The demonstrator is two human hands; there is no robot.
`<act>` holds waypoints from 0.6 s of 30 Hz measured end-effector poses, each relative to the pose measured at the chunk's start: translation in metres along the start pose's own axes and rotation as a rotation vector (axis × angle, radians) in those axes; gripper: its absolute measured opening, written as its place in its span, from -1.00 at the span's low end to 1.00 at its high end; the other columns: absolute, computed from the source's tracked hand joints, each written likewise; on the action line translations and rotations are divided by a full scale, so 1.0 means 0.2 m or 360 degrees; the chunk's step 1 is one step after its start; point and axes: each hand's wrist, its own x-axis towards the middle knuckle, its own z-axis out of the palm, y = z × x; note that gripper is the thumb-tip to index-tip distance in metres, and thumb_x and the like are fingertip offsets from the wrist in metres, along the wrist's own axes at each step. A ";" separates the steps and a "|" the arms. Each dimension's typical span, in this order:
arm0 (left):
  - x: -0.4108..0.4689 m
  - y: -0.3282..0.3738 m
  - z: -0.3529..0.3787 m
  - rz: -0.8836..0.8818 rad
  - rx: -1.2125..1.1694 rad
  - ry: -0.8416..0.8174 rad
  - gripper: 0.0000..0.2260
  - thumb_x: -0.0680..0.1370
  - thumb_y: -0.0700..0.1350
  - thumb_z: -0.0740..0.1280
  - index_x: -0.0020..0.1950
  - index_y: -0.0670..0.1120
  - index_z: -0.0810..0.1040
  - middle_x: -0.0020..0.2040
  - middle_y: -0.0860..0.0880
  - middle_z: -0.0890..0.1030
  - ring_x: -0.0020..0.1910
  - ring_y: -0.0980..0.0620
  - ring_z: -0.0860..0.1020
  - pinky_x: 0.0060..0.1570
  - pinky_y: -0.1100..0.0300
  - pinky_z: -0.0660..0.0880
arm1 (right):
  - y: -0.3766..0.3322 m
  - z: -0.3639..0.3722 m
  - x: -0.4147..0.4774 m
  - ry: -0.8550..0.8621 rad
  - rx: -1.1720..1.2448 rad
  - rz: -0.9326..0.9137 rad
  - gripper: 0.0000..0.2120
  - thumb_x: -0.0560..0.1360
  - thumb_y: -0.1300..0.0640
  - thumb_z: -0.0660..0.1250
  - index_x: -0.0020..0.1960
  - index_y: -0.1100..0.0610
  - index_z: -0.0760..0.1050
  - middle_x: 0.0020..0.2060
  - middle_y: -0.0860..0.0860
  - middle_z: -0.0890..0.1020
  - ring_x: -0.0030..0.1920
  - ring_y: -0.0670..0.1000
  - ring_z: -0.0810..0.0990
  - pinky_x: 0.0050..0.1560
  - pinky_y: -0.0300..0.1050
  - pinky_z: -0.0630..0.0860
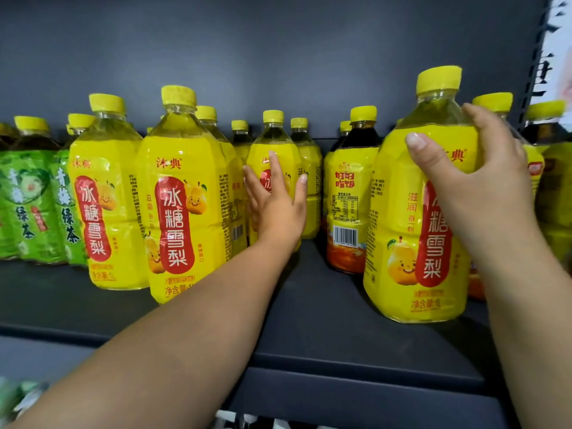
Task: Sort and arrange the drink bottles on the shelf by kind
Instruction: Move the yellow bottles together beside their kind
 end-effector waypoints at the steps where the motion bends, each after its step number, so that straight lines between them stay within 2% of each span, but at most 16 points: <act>1: 0.01 0.00 -0.01 -0.0039 -0.0121 0.0047 -0.40 0.57 0.15 0.08 0.51 0.08 -0.16 0.52 -0.11 -0.21 0.50 -0.12 -0.18 0.43 -0.02 -0.08 | 0.00 0.00 0.00 -0.0003 0.0010 0.0004 -0.33 0.39 -0.25 0.27 0.43 -0.06 0.22 0.38 0.03 0.30 0.39 0.00 0.22 0.17 -0.28 0.13; 3: 0.04 0.00 -0.03 -0.0158 -0.0294 0.0142 -0.34 0.56 0.15 0.13 0.51 -0.01 -0.14 0.52 -0.10 -0.08 0.49 -0.15 -0.07 0.42 -0.02 0.00 | 0.01 0.00 0.00 -0.0004 0.0033 0.0004 -0.32 0.37 -0.28 0.28 0.42 -0.07 0.23 0.36 0.03 0.32 0.38 0.00 0.23 0.17 -0.27 0.14; 6: 0.08 -0.01 -0.04 -0.0238 -0.0286 0.0177 -0.32 0.54 0.14 0.19 0.51 -0.10 -0.03 0.44 -0.14 0.07 0.43 -0.13 0.10 0.39 0.08 0.09 | 0.01 0.00 0.00 -0.0010 0.0044 -0.0005 -0.32 0.37 -0.29 0.29 0.41 -0.08 0.24 0.35 0.02 0.34 0.38 0.00 0.24 0.18 -0.25 0.15; 10: 0.07 -0.01 -0.05 -0.0185 -0.0481 0.0266 -0.46 0.51 0.05 0.30 0.42 -0.07 0.21 0.40 -0.11 0.18 0.38 -0.09 0.23 0.32 0.11 0.22 | 0.01 0.00 0.01 -0.0008 0.0077 -0.0006 -0.26 0.32 -0.35 0.30 0.40 -0.08 0.26 0.31 0.02 0.37 0.36 0.02 0.30 0.29 -0.17 0.23; 13: 0.05 -0.03 -0.03 -0.0290 -0.0639 0.0113 -0.47 0.50 0.03 0.32 0.40 0.00 0.19 0.41 -0.11 0.22 0.35 -0.10 0.29 0.26 0.06 0.32 | 0.03 0.01 0.01 0.0009 0.0126 0.0020 -0.18 0.20 -0.46 0.21 0.38 -0.12 0.27 0.30 -0.01 0.40 0.32 0.03 0.37 0.32 0.07 0.34; 16: 0.05 -0.07 -0.02 -0.0559 -0.0896 -0.0093 -0.39 0.46 0.13 0.32 0.41 0.03 0.13 0.37 -0.12 0.35 0.27 -0.14 0.41 0.23 -0.06 0.42 | 0.03 0.01 0.01 0.0004 0.0129 0.0024 -0.18 0.19 -0.47 0.18 0.37 -0.14 0.26 0.30 -0.01 0.41 0.32 0.03 0.37 0.31 0.11 0.35; 18: 0.05 -0.08 -0.03 -0.0590 -0.0993 -0.0129 -0.39 0.46 0.15 0.31 0.41 0.03 0.16 0.33 -0.11 0.41 0.23 -0.12 0.46 0.21 -0.08 0.45 | 0.03 0.01 0.00 0.0001 0.0120 0.0014 -0.21 0.22 -0.45 0.20 0.37 -0.15 0.25 0.30 -0.01 0.42 0.31 0.04 0.37 0.31 0.11 0.34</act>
